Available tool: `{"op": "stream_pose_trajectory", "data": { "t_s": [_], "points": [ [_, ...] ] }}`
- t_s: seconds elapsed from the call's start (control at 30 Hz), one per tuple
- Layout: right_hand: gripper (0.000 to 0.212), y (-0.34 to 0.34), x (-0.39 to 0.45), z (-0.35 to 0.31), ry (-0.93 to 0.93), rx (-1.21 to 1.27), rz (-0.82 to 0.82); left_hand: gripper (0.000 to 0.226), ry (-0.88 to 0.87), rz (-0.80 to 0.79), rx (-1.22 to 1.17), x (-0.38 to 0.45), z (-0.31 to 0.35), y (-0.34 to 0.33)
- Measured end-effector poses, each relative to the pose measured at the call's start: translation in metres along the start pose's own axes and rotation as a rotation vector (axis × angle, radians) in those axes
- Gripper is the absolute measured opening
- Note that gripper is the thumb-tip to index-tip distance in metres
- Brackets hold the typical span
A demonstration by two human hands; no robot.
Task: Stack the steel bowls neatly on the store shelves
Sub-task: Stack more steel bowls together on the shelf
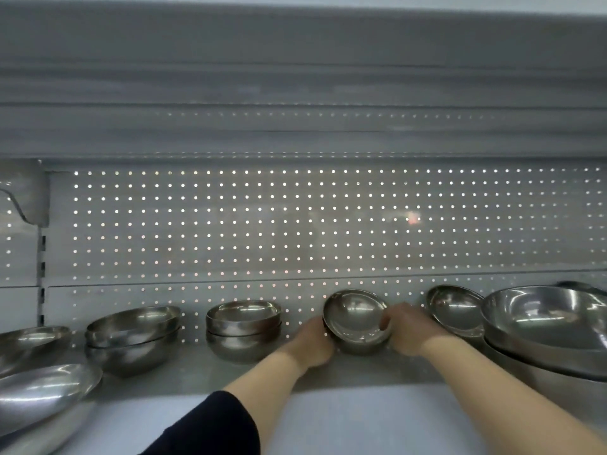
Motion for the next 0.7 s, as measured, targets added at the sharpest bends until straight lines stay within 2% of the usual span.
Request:
{"op": "stream_pose_trajectory", "data": {
  "t_s": [0.07,0.17,0.23,0.33,0.4,0.47,0.6,0.7],
  "points": [
    [0.039,-0.001,-0.001,-0.003,0.004,0.002,-0.005,0.033,0.003,-0.013,-0.196,-0.001,-0.002,-0.002],
    [0.03,0.0,-0.002,-0.004,0.009,-0.011,-0.043,0.037,0.049,0.023,-0.302,-0.005,-0.004,0.001],
    [0.02,0.012,-0.008,-0.008,0.029,-0.021,-0.079,0.033,0.074,0.061,-0.256,-0.012,0.001,0.008],
    [0.023,0.05,-0.024,-0.024,0.077,-0.035,-0.088,0.018,0.065,0.159,-0.11,-0.025,0.013,0.04],
    [0.017,0.081,-0.039,-0.044,0.129,-0.032,-0.067,0.013,0.038,0.214,-0.014,-0.038,0.024,0.072],
    [0.012,0.105,-0.059,-0.069,0.196,0.01,-0.04,0.013,0.033,0.265,0.081,-0.061,0.023,0.104],
    [0.013,0.122,-0.099,-0.122,0.358,0.152,0.037,0.018,0.01,0.302,-0.069,-0.126,-0.002,0.155],
    [0.011,0.107,-0.122,-0.151,0.443,0.222,0.013,0.024,0.056,0.38,0.183,-0.169,-0.021,0.176]
  ]
}}
Point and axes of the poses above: each hand's wrist, its own x-axis towards the middle knuckle, its own y-axis out of the back of the hand, z = x × y, the point moved 9 cm from there along x, towards the middle knuckle, and after that the axes turned 8 degrees about -x, right-handed, at the moved point
